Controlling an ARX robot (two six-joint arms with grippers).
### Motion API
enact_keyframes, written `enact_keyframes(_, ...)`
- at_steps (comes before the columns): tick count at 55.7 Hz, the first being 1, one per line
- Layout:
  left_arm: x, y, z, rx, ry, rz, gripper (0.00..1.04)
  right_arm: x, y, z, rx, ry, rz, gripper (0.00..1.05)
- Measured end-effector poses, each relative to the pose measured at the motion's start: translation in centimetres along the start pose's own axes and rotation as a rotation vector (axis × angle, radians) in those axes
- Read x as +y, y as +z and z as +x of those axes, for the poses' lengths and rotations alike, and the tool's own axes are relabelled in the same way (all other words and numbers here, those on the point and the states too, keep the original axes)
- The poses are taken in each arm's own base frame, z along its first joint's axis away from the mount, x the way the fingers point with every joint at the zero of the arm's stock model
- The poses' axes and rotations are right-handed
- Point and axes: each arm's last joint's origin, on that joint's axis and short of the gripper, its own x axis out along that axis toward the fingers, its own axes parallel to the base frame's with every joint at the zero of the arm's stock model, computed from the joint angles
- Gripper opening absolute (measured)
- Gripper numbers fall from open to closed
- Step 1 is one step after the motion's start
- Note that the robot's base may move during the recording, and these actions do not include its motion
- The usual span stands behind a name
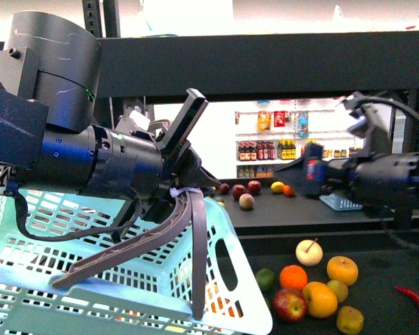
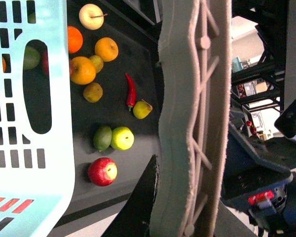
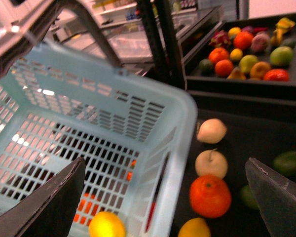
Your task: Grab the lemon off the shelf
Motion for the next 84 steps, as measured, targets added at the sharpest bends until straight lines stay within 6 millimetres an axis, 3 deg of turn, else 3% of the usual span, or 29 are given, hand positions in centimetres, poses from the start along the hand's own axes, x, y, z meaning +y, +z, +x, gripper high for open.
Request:
enact_keyframes(5, 0.0, 0.0, 0.0, 0.000, 0.000, 0.000, 0.10, -2.3, 0.1, -1.6, -0.009, -0.038, 0.007, 0.97)
enact_keyframes(10, 0.0, 0.0, 0.0, 0.000, 0.000, 0.000, 0.10, -4.6, -1.3, -2.9, 0.013, -0.062, 0.019, 0.97)
enact_keyframes(15, 0.0, 0.0, 0.0, 0.002, -0.002, -0.001, 0.10, -6.5, -4.7, -3.2, 0.082, -0.069, 0.027, 0.97)
enact_keyframes(25, 0.0, 0.0, 0.0, 0.000, 0.000, 0.000, 0.09, -8.0, -11.1, -2.2, 0.221, -0.072, 0.054, 0.97)
enact_keyframes(32, 0.0, 0.0, 0.0, 0.001, -0.001, 0.000, 0.09, -7.3, -16.4, 0.2, 0.354, -0.050, 0.042, 0.97)
enact_keyframes(36, 0.0, 0.0, 0.0, 0.001, -0.001, 0.000, 0.09, -6.4, -18.0, 2.0, 0.391, -0.021, 0.011, 0.97)
enact_keyframes(51, 0.0, 0.0, 0.0, 0.001, -0.001, -0.001, 0.09, -4.7, -20.7, 6.9, 0.447, 0.019, -0.076, 0.97)
enact_keyframes(66, 0.0, 0.0, 0.0, 0.001, -0.001, 0.000, 0.09, -4.7, -25.9, 10.9, 0.539, -0.014, -0.183, 0.97)
enact_keyframes(84, 0.0, 0.0, 0.0, 0.001, -0.001, 0.000, 0.09, -3.5, -28.5, 14.6, 0.556, 0.020, -0.219, 0.97)
